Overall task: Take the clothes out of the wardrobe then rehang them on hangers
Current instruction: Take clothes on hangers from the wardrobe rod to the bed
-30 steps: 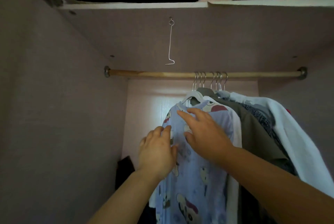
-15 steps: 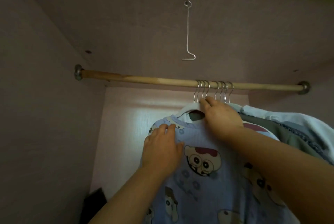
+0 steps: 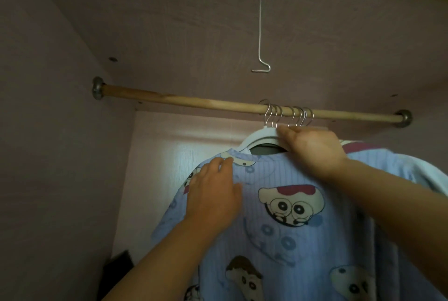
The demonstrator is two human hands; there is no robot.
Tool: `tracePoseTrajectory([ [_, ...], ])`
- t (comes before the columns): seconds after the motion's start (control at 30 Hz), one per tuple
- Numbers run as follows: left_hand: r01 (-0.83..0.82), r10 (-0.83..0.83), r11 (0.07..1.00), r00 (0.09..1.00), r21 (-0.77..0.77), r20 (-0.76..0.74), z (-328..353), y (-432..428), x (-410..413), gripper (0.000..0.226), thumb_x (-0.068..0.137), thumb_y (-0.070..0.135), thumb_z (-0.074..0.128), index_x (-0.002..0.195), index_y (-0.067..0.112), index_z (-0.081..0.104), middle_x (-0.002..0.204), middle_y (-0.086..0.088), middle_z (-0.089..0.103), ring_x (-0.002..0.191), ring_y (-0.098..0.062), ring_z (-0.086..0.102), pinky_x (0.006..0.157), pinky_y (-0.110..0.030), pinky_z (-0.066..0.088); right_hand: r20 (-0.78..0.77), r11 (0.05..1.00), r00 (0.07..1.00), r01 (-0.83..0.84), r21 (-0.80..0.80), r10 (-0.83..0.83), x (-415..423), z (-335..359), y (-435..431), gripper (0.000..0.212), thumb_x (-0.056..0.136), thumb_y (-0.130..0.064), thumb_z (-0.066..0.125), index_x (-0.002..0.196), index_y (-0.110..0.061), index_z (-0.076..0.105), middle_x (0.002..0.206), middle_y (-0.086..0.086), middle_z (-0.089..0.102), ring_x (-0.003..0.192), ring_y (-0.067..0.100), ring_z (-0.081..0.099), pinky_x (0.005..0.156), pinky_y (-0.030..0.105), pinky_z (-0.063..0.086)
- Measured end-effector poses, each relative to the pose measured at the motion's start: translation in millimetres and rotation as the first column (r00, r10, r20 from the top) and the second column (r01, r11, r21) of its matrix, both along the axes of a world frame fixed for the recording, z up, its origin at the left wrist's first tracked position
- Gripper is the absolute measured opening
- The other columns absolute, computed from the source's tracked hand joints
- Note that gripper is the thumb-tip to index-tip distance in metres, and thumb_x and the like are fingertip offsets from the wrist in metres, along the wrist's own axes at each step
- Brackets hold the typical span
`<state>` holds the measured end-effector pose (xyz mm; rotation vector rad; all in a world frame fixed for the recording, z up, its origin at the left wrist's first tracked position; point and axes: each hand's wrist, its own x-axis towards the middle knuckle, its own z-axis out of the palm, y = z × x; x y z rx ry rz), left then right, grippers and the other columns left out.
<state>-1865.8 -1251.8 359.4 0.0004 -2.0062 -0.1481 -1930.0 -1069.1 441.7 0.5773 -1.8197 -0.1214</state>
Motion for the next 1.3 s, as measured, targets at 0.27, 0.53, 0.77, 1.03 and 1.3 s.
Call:
tracePoseTrajectory([
  [0.27,0.001,0.001,1.0,0.996,0.022,-0.088,14.6,17.7,31.3,0.051,0.098,0.025,0.038,0.146,0.019,0.021,0.149,0.001,0.028,0.134,-0.017,0.028,0.109,-0.031,0.024,-0.069,0.997,0.995,-0.073,-0.003,0.073,38.8,11.0,17.1,0.043,0.096,-0.026,0.042,0.139,-0.022,0.038,0.133,0.003,0.049,0.11,0.027,0.054,0.074,0.033,0.047],
  [0.53,0.002,0.002,1.0,0.988,0.026,-0.157,-9.9,50.1,78.0,0.056,0.096,0.038,0.042,0.147,0.028,0.021,0.13,0.002,0.047,0.123,-0.019,0.038,0.108,-0.038,0.026,-0.166,0.872,0.86,-0.49,-0.002,0.482,84.1,-55.6,70.7,0.036,0.083,-0.017,0.055,0.117,-0.01,0.063,0.107,0.011,0.068,0.085,0.031,0.067,0.065,0.04,0.057],
  [0.77,0.033,-0.051,0.998,0.945,-0.061,-0.323,-71.0,102.2,120.4,0.043,0.081,0.016,0.055,0.123,0.025,0.06,0.073,0.014,0.036,0.067,-0.009,0.04,0.066,-0.024,0.02,-0.039,0.849,0.854,-0.521,-0.089,0.519,129.5,-130.3,139.8,0.042,0.085,-0.034,0.043,0.12,-0.02,0.062,0.108,-0.002,0.068,0.093,0.011,0.058,0.061,0.026,0.052],
  [1.03,0.148,-0.151,0.989,0.949,-0.032,-0.278,-135.0,165.5,176.9,0.04,0.083,0.027,0.04,0.122,0.034,0.049,0.073,0.017,0.04,0.071,-0.004,0.036,0.073,-0.016,0.024,0.107,0.827,0.833,-0.509,-0.24,0.544,192.5,-197.3,201.8,0.037,0.085,-0.038,0.043,0.121,-0.035,0.053,0.104,-0.013,0.065,0.083,0.009,0.063,0.052,0.022,0.052],
  [1.3,0.325,-0.323,0.945,0.922,-0.03,-0.214,-180.8,221.1,238.4,0.044,0.081,0.028,0.041,0.121,0.033,0.057,0.079,0.022,0.037,0.073,0.003,0.034,0.071,-0.015,0.025,0.122,0.921,0.947,-0.251,-0.299,0.297,306.7,-249.4,259.8,0.034,0.083,-0.038,0.045,0.116,-0.039,0.051,0.099,-0.016,0.064,0.086,0.008,0.057,0.053,0.021,0.048],
])
